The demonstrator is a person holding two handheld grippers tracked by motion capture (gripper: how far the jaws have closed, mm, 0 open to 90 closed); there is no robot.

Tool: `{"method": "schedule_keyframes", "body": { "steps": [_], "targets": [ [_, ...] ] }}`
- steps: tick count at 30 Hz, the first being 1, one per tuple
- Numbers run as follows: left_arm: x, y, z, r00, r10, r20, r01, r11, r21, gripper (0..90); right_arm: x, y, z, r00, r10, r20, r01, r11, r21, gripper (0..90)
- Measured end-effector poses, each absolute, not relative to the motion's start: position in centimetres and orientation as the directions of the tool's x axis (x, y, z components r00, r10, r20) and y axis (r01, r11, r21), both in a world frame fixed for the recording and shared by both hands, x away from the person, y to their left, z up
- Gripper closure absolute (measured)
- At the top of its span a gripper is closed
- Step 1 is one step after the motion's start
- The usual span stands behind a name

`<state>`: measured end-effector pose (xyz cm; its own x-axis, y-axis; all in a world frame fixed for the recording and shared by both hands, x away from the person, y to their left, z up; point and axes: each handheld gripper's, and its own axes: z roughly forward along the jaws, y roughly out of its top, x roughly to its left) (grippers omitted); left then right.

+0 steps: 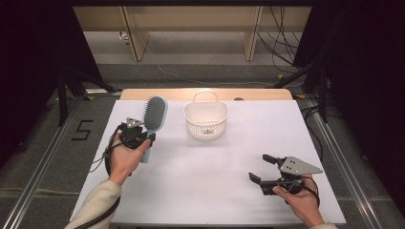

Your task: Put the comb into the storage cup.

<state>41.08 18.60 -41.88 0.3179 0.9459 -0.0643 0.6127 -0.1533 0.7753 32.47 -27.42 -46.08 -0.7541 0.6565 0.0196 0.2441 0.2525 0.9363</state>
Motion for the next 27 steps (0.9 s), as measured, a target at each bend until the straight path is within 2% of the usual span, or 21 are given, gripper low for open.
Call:
{"method": "schedule_keyframes", "body": {
  "steps": [27],
  "targets": [
    [40.95, 18.49, -41.64, 0.326, 0.944, -0.044, 0.571, -0.159, 0.805, 69.8, 32.46, -27.41, -46.09, -0.754, 0.657, 0.017, 0.244, 0.256, 0.935, 15.6]
  ]
}}
